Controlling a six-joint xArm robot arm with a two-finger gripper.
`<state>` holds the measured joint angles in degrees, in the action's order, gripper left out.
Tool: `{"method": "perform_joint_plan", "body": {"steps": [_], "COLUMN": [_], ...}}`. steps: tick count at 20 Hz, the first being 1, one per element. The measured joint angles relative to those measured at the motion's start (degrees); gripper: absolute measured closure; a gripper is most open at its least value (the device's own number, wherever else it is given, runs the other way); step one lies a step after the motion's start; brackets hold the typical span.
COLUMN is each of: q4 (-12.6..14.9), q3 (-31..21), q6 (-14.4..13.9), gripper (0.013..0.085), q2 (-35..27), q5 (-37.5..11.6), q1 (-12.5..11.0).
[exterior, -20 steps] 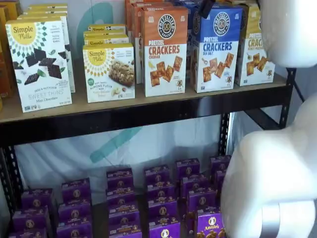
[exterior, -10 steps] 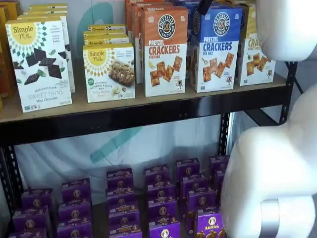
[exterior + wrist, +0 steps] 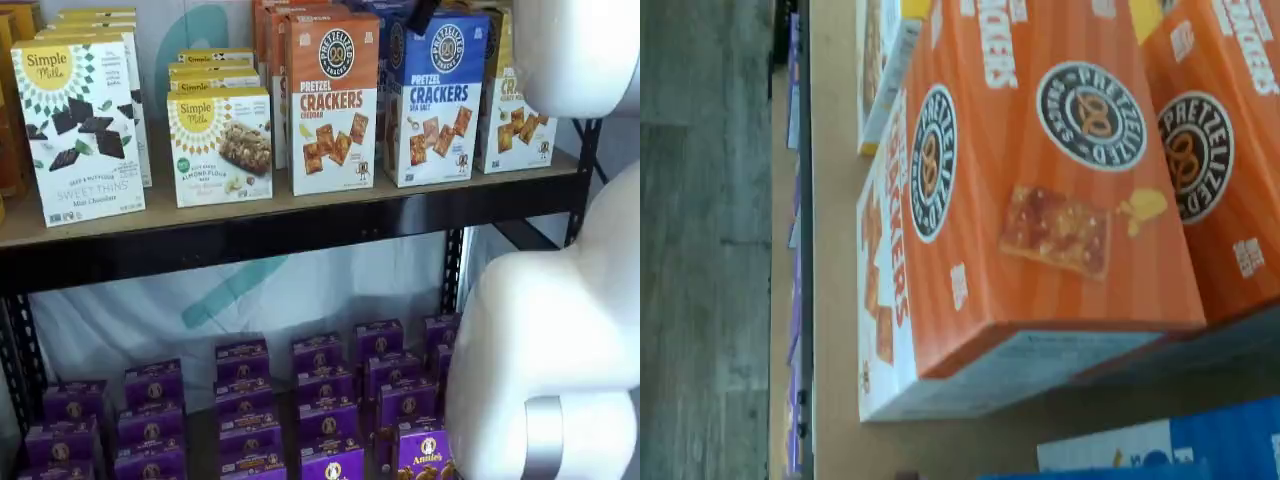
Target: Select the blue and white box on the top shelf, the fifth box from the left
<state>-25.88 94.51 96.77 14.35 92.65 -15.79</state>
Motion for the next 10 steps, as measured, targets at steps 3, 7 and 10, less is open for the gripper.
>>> {"method": "perform_joint_plan", "body": {"steps": [3,7,10], "q4": [0.80,1.85,2.24], "q3": [0.17,1.59,1.31], "q6": [0.57,0.93,1.05], "gripper": [0.0130,0.0130,0.0130], "q2": [-0.64,-2.24,-2.61], "q5": [0.02,1.89,1.87], "q1": [-0.07,-0.05,0.22]}}
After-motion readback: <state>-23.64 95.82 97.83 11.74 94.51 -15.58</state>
